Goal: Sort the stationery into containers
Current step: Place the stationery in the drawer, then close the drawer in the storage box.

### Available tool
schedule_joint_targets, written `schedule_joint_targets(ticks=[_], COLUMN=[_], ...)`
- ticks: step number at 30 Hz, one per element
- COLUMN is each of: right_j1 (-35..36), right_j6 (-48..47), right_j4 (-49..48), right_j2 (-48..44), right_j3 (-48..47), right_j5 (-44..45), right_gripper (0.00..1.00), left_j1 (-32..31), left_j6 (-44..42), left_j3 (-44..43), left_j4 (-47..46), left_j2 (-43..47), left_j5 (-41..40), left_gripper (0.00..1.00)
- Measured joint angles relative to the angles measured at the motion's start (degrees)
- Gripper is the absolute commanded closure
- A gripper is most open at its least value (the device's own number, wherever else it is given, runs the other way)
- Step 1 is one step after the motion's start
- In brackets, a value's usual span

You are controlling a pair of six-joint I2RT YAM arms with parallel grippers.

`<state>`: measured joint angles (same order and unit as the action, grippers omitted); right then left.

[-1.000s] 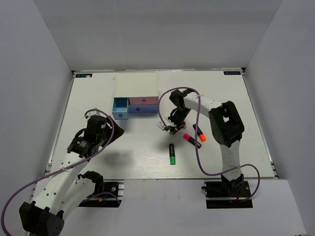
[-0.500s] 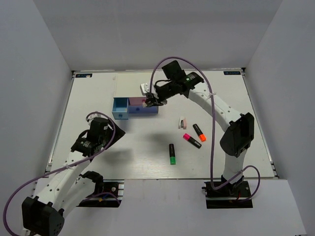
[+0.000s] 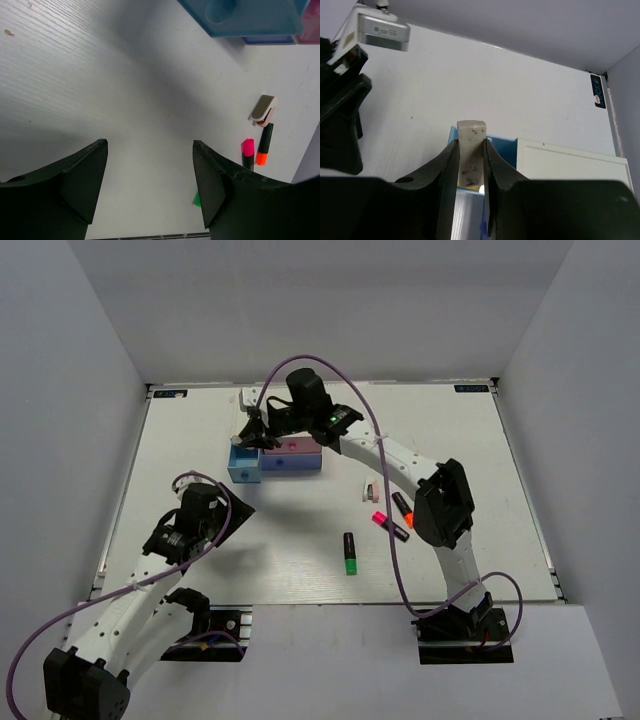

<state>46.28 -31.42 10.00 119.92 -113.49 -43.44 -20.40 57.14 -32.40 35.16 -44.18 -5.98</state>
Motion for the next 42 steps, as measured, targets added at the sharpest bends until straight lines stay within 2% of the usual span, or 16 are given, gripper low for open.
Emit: schedule_joint_targets(ticks=[4,11,12,15,20,24,28,34,38,42], right_j1=[0.70,0.63,0.61,0.48,0.31,0.15,-0.35,-2.49,-4.63,-6.64], right_j6=[5.09,10.08,10.40,10.93,10.21,8.66,6.05,3.93,2.97,-0.63], right_j4=[-6.84,-12.85,-13.31,-13.38,-13.81,-13.73,-12.76,-10.43,-8.85,-4.44], right_j2=[2.95,7.21,7.78,8.68,8.70,8.11,4.76,-2.12,-6.19,-7.96], right_j3=[0.00,-0.70,-0.74,-0.74,-0.74,0.07,3.85,7.63,9.09,9.20], right_j5=[1.33,3.96,4.39,5.22,5.62,5.90,6.23,10.10,15.65,17.66], right_gripper=[0.81,0.62,0.56,0.45,0.44,0.47,0.56,0.67,0.55,0.47], left_j1=[0.00,0.00,0.00,0.00,0.00,0.00,0.09,0.46,0.48,0.48], left_j6=[0.42,0.68,0.74,0.79,0.76,0.55,-0.07,-1.70,-2.69,-3.50], left_j3=[0.00,0.00,0.00,0.00,0.00,0.00,0.04,0.22,0.81,0.87], left_j4=[0.46,0.44,0.37,0.20,-1.64,-3.58,-5.84,-9.42,-11.30,-12.96], left_j2=[1.20,0.92,0.70,0.02,-0.96,-2.73,-4.81,-8.11,-9.94,-12.15], left_j5=[-0.35,-0.63,-0.63,-0.61,-0.59,-0.61,-0.63,-0.61,-0.61,-0.66], left_gripper=[0.22,0.22,0.22,0.22,0.23,0.36,0.50,0.63,0.67,0.73])
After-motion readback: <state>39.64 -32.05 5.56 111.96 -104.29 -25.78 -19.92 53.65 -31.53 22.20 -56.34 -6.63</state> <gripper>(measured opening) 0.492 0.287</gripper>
